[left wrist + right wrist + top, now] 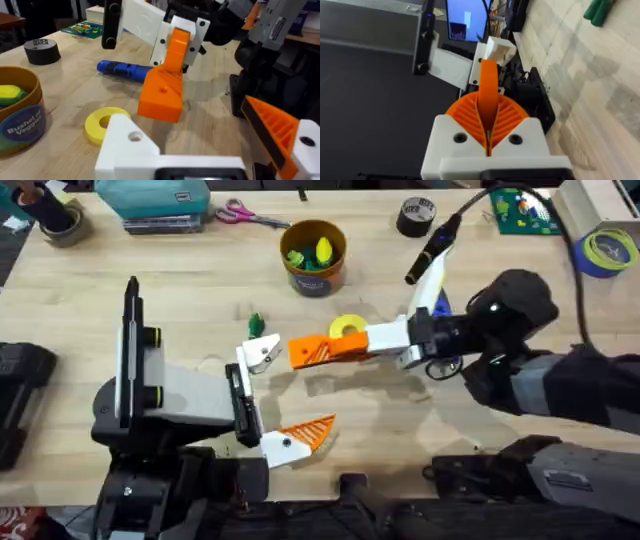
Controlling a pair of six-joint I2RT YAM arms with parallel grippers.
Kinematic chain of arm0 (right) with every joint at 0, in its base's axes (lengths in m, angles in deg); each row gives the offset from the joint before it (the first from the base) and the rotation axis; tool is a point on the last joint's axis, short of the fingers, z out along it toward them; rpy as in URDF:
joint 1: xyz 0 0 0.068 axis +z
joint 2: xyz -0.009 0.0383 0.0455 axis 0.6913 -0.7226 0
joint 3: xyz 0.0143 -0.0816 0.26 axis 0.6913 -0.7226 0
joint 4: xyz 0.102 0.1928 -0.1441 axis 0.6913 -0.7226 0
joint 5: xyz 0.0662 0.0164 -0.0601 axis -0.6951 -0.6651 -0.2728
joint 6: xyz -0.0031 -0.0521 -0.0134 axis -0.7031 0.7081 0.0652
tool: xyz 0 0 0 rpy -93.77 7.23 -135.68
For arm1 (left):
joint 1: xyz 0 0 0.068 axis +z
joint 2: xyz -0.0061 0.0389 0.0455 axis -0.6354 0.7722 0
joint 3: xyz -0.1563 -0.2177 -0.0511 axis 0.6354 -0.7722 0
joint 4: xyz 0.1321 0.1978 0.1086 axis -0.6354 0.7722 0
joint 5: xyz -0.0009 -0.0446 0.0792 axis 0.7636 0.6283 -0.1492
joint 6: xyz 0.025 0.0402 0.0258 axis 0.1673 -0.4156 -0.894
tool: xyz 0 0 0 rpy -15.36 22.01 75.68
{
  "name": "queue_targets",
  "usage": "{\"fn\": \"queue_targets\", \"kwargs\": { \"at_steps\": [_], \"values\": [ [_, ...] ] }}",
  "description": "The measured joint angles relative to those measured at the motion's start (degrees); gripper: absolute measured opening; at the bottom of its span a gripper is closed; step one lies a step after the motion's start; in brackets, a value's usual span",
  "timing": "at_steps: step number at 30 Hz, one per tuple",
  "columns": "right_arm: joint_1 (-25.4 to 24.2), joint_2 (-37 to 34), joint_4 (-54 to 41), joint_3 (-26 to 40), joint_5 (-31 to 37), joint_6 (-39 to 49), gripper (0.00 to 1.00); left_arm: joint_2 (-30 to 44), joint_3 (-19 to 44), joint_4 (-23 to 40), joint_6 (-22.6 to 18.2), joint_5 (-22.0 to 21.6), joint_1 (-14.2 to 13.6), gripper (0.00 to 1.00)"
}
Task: Pick up the gripper from the table and insert it into the empty holder that is missing its gripper. Then pick up a screw, insert it into the mounting hole, and use the screwdriver to tighten it. Finally, clean up the table by picking up the vegetable and placing it into the bucket.
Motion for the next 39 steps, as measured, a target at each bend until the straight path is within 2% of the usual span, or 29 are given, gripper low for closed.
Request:
{"fn": "queue_targets", "kwargs": {
  "at_steps": [6, 12, 27, 39],
  "values": [
    [2.6, -4.2, 9.2, -0.1, 2.1, -3.1, 0.009, 0.0, 0.0, 0.0, 0.0, 0.0, 0.0, 0.985],
    [3.7, -6.3, 9.5, -0.2, 3.0, -5.4, 0.009, 0.0, 0.0, 0.0, 0.0, 0.0, 0.0, 0.986],
    [4.9, -6.3, 9.8, -0.3, 2.7, -6.4, 0.009, 0.0, 0.0, 0.0, 0.0, 0.0, 0.0, 0.986],
    [4.9, -2.3, 10.1, -5.4, 4.5, -6.4, 0.009, 0.0, 0.0, 0.0, 0.0, 0.0, 0.0, 0.986]
  ]
}}
